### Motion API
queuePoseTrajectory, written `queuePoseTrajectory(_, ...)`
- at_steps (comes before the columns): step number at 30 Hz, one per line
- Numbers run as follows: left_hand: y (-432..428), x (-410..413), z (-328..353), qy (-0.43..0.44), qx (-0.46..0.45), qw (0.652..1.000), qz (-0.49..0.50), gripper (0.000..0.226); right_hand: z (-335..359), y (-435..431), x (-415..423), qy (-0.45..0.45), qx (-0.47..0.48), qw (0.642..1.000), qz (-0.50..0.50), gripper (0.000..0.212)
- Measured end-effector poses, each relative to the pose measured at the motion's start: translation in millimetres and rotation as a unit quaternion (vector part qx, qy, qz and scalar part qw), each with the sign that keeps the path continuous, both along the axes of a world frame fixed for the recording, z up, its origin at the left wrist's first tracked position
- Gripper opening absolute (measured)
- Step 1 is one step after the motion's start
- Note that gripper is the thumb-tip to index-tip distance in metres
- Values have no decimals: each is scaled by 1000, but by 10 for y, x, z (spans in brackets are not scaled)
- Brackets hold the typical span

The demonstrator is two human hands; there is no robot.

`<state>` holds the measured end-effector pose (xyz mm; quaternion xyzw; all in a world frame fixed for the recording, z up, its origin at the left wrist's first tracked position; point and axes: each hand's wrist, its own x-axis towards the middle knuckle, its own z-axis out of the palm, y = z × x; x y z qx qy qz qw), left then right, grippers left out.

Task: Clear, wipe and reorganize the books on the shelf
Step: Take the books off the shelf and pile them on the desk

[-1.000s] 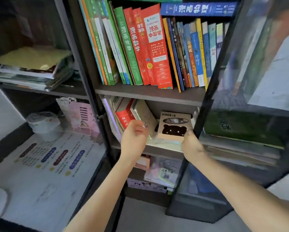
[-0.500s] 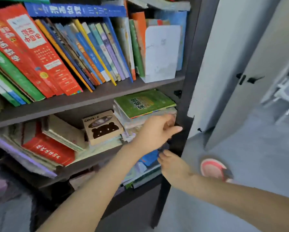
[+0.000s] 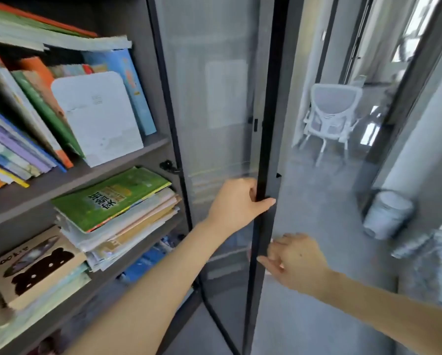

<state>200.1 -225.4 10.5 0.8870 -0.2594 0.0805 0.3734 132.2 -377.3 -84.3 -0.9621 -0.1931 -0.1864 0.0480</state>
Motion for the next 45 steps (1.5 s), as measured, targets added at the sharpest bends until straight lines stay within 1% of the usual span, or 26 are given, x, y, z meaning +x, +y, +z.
queuePoseTrajectory(1, -152, 55, -13, -8, -3, 1000, 13, 37, 40, -114, 79, 26, 44, 995, -87, 43)
queuePoseTrajectory(2, -318, 116, -26, -15, -8, 1000, 24, 37, 52, -236, 177, 74, 79, 981, -159, 47)
queuePoseTrajectory(3, -487, 178, -38, -23, -15, 999, 33, 36, 69, -350, 273, 108, 118, 966, -204, 52)
queuePoseTrajectory(5, -781, 310, -67, -32, -30, 997, 58, 35, 85, -502, 466, 148, 211, 938, -229, 52)
queuePoseTrajectory(6, -908, 374, -77, -31, -37, 996, 72, 35, 100, -561, 560, 149, 256, 927, -231, 49)
queuePoseTrajectory(8, -1134, 504, -82, -26, -44, 994, 99, 35, 141, -687, 744, 145, 302, 912, -237, 43)
queuePoseTrajectory(9, -1230, 563, -77, -26, -47, 993, 110, 35, 161, -747, 823, 146, 310, 908, -240, 41)
queuePoseTrajectory(11, -1384, 657, -62, -28, -45, 991, 124, 34, 203, -867, 944, 148, 285, 915, -244, 35)
queuePoseTrajectory(14, -1449, 716, -60, -18, -15, 995, 100, 28, 298, -970, 1003, 145, 175, 944, -240, 22)
queuePoseTrajectory(15, -1419, 716, -58, -9, -11, 997, 80, 25, 353, -975, 999, 134, 142, 952, -234, 24)
queuePoseTrajectory(16, -1354, 714, -44, -3, -11, 998, 64, 23, 416, -963, 1004, 116, 133, 961, -214, 26)
queuePoseTrajectory(18, -1145, 722, 7, -13, -5, 998, 58, 21, 603, -870, 1009, 85, 163, 971, -154, 26)
queuePoseTrajectory(22, -527, 684, 201, -48, -20, 987, 150, 16, 1020, -459, 1064, 51, 216, 974, -36, 26)
queuePoseTrajectory(28, 597, 411, 656, -91, -34, 949, 300, 8, 1513, 437, 1327, 51, 256, 959, 110, 21)
queuePoseTrajectory(32, 1270, 266, 836, -110, -20, 916, 385, 11, 1703, 1011, 1507, 51, 289, 942, 161, 17)
queuePoseTrajectory(36, 1848, 213, 939, -133, -15, 888, 440, 14, 1808, 1534, 1657, 45, 305, 929, 206, 18)
queuePoseTrajectory(40, 2302, 235, 1115, -144, -19, 878, 457, 17, 1976, 2006, 1778, 15, 294, 930, 220, 23)
queuePoseTrajectory(45, 2842, 231, 1399, -189, -19, 860, 474, 15, 2246, 2617, 1935, -48, 313, 919, 234, 29)
